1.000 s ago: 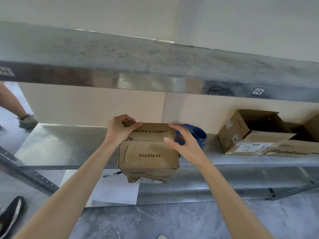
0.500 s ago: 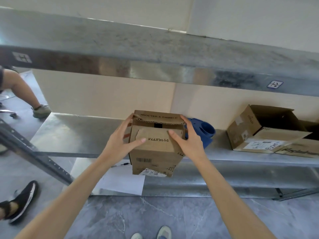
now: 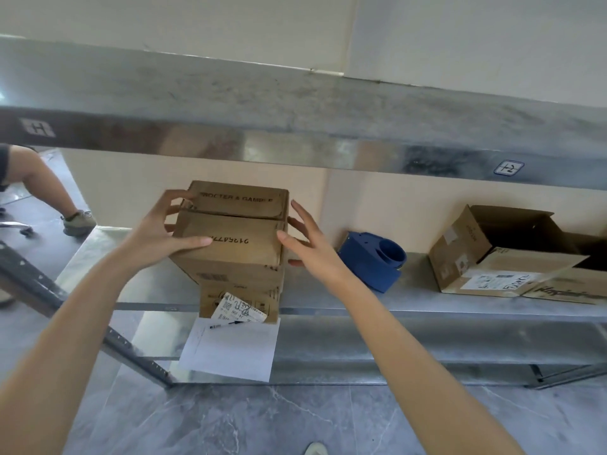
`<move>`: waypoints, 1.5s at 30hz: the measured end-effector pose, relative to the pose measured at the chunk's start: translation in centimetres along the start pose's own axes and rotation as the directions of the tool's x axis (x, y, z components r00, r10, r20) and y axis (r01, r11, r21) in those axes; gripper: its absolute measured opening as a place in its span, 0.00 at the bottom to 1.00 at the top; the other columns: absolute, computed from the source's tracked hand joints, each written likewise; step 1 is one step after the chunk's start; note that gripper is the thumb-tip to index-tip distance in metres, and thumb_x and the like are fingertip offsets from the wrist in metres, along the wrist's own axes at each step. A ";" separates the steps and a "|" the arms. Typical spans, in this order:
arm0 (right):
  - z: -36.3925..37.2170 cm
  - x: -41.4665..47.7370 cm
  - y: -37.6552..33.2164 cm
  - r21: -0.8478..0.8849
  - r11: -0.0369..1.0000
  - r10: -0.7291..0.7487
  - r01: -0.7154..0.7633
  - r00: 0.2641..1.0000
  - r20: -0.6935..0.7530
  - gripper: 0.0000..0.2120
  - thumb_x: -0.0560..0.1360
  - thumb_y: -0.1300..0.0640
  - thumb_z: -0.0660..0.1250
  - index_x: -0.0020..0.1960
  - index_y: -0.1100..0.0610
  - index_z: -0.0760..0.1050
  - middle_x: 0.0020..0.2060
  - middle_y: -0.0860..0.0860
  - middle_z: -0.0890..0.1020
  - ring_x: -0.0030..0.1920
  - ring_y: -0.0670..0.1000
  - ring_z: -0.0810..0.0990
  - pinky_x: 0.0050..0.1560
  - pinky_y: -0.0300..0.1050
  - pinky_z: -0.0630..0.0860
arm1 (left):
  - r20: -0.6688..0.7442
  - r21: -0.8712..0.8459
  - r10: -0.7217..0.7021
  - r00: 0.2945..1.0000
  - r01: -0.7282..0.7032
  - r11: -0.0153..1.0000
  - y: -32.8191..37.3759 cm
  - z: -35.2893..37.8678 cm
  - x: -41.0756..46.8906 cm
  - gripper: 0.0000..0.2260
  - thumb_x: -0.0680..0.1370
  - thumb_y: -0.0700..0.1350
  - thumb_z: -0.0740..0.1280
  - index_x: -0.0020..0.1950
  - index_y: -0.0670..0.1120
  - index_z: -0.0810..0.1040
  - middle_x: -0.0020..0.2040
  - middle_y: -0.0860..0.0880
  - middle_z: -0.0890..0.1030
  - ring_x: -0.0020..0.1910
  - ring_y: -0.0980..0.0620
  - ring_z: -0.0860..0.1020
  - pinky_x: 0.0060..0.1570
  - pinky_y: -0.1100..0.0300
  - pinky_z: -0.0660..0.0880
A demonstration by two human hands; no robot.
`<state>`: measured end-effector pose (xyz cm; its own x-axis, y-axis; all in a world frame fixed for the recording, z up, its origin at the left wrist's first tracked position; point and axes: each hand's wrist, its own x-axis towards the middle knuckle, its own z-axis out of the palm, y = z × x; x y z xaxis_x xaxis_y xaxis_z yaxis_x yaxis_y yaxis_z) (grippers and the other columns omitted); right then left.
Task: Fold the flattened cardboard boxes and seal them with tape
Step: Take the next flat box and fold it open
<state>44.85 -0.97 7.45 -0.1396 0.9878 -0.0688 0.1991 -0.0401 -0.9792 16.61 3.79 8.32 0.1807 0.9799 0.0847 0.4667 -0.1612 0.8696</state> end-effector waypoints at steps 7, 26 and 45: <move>-0.2 0.5 1.3 -0.116 0.992 -0.047 0.051 0.998 0.037 0.29 0.81 0.48 0.65 0.77 0.36 0.56 0.69 0.32 0.66 0.72 0.48 0.69 0.69 0.55 0.72 | 0.026 -0.057 -0.012 1.000 0.013 0.998 -1.6 0.5 -0.6 0.35 0.65 0.57 0.78 0.68 0.70 0.66 0.63 0.68 0.73 0.64 0.60 0.74 0.58 0.52 0.78; -0.8 0.6 6.6 -0.183 0.974 0.109 -0.136 0.983 -0.149 0.21 0.83 0.60 0.59 0.74 0.48 0.66 0.63 0.51 0.76 0.61 0.50 0.77 0.60 0.46 0.75 | 0.028 0.329 0.157 0.987 -0.158 0.931 -1.0 0.2 -1.4 0.49 0.54 0.48 0.87 0.70 0.66 0.68 0.75 0.64 0.60 0.72 0.60 0.64 0.68 0.58 0.64; 6.0 0.0 8.6 0.266 0.893 0.367 -0.362 0.930 0.031 0.20 0.82 0.70 0.54 0.70 0.53 0.67 0.52 0.54 0.83 0.52 0.59 0.83 0.49 0.47 0.82 | 0.009 0.292 0.162 0.987 -0.157 0.944 0.5 -4.3 -5.1 0.49 0.55 0.49 0.87 0.71 0.66 0.67 0.76 0.55 0.68 0.71 0.51 0.71 0.68 0.46 0.72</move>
<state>40.73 -2.26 -2.12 -0.0871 0.8988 -0.4296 -0.0295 -0.4334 -0.9007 12.22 -0.77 10.43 0.2614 0.9398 0.2201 0.6643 -0.3406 0.6654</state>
